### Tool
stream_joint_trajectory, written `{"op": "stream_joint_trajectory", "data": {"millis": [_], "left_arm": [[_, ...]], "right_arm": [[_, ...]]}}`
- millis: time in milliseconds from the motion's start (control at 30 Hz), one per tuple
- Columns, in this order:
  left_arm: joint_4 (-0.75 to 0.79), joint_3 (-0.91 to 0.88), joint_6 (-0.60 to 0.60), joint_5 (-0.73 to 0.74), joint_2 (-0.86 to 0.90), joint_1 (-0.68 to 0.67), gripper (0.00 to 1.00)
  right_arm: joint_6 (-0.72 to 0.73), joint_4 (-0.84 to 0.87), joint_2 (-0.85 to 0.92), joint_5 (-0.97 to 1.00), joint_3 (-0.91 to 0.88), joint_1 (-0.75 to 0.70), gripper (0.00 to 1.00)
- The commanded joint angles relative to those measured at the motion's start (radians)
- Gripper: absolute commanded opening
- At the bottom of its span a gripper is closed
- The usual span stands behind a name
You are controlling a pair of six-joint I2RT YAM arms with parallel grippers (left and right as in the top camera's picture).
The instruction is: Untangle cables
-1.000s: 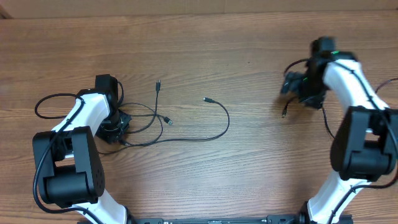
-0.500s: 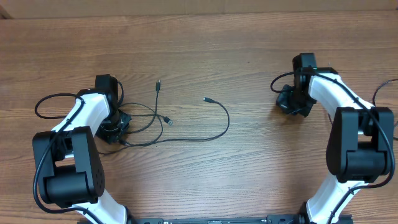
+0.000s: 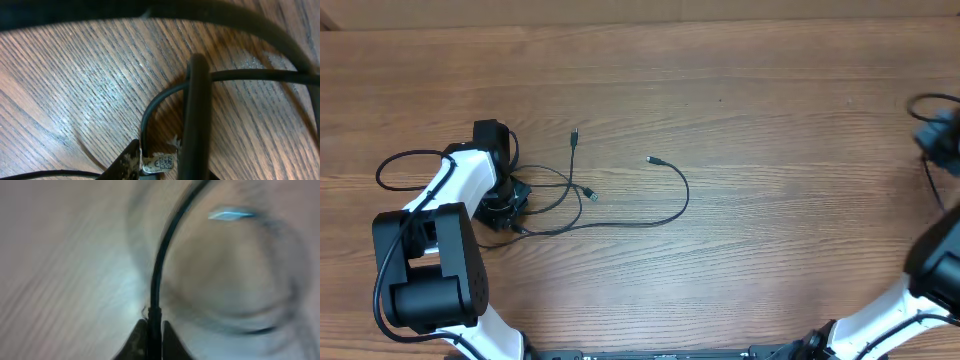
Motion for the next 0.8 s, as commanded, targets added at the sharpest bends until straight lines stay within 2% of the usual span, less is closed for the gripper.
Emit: {"op": "stream_joint_trajectory", "data": {"millis": [0, 33, 200, 300, 467, 600, 667, 733, 767], "left_arm": [[-0.006, -0.025, 0.072, 0.12, 0.042, -0.015, 0.19], [-0.006, -0.025, 0.124, 0.157, 0.042, -0.015, 0.05], [0.037, -0.009, 0.462, 0.364, 0.032, -0.015, 0.04], [-0.006, 0.045, 0.535, 0.46, 0.006, -0.013, 0.05], [-0.055, 0.14, 0.642, 0.632, -0.064, -0.033, 0.2], [-0.066, 0.187, 0.722, 0.73, -0.132, -0.106, 0.5], [-0.068, 0.199, 0.771, 0.748, -0.163, -0.161, 0.6], [-0.075, 0.214, 0.832, 0.747, -0.189, -0.218, 0.66], [-0.082, 0.226, 0.855, 0.727, -0.202, -0.245, 0.75]], "right_arm": [[-0.023, 0.014, 0.012, 0.008, 0.0, -0.097, 0.8], [-0.024, 0.016, 0.013, -0.037, 0.001, -0.124, 1.0], [-0.032, -0.01, -0.012, -0.315, 0.043, -0.197, 1.0], [-0.031, -0.01, -0.05, -0.432, 0.075, -0.183, 1.0], [-0.03, -0.01, -0.129, -0.523, 0.081, -0.068, 1.0], [-0.026, -0.042, -0.143, -0.523, 0.081, 0.077, 1.0], [-0.026, -0.059, -0.142, -0.523, 0.08, 0.153, 1.0], [-0.023, -0.069, -0.142, -0.527, 0.08, 0.223, 1.0], [-0.023, -0.076, -0.142, -0.534, 0.08, 0.264, 1.0]]}}
